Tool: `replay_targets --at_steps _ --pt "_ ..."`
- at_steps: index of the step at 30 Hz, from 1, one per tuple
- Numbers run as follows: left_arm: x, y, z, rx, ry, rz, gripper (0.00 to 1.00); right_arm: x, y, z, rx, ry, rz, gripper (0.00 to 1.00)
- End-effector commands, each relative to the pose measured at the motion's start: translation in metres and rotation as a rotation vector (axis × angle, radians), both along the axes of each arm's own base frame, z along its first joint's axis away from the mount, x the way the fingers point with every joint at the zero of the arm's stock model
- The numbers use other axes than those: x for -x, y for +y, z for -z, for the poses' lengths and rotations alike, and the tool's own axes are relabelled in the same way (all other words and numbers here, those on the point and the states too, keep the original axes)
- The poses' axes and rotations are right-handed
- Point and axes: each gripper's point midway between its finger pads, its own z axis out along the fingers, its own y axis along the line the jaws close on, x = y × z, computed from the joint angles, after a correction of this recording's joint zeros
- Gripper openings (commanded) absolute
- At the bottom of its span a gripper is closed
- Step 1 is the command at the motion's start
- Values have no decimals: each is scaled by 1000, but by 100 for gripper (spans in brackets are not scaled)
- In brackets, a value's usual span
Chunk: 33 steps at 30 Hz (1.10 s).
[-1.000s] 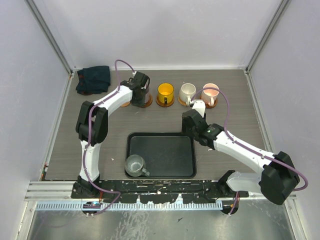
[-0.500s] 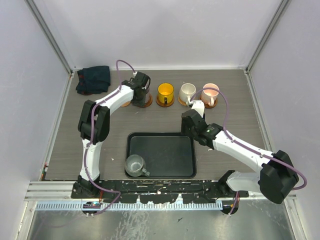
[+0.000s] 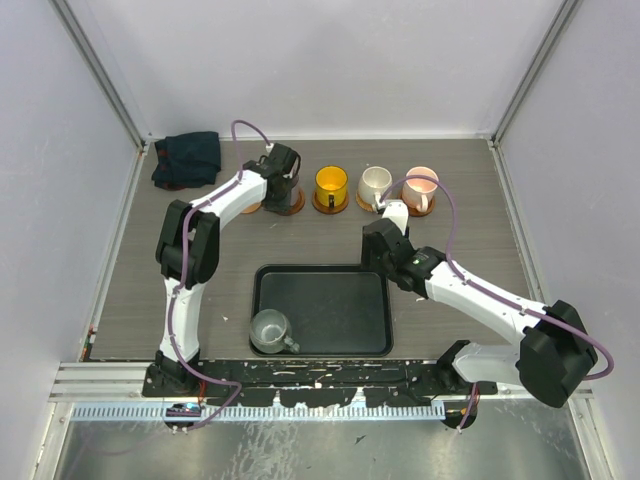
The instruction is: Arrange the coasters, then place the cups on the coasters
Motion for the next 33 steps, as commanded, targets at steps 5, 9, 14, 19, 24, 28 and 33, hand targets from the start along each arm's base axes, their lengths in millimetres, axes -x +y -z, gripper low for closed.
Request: replay_targets --at_steps 5,9,14,19,24,28,33 --pt "-11 -8 -22 61 -59 -9 38 -8 10 -10 -62 -37 -2 61" --pt "-7 -7 -21 67 -51 -14 45 -6 11 -11 -75 -40 -4 61" --pt "-2 -12 -20 91 -39 -1 49 -4 10 -11 -84 -42 -1 61" --pt "3 -17 -27 113 -45 9 49 -3 10 -11 -89 -40 -6 61" --pt "11 -15 -40 122 -65 11 56 -3 12 -12 -102 -43 -10 61" --pt "16 -12 -58 135 -96 12 67 -3 15 -14 -119 -48 -15 61" --pt "32 -3 -85 153 -141 10 71 -1 18 -16 -136 -55 -38 61"
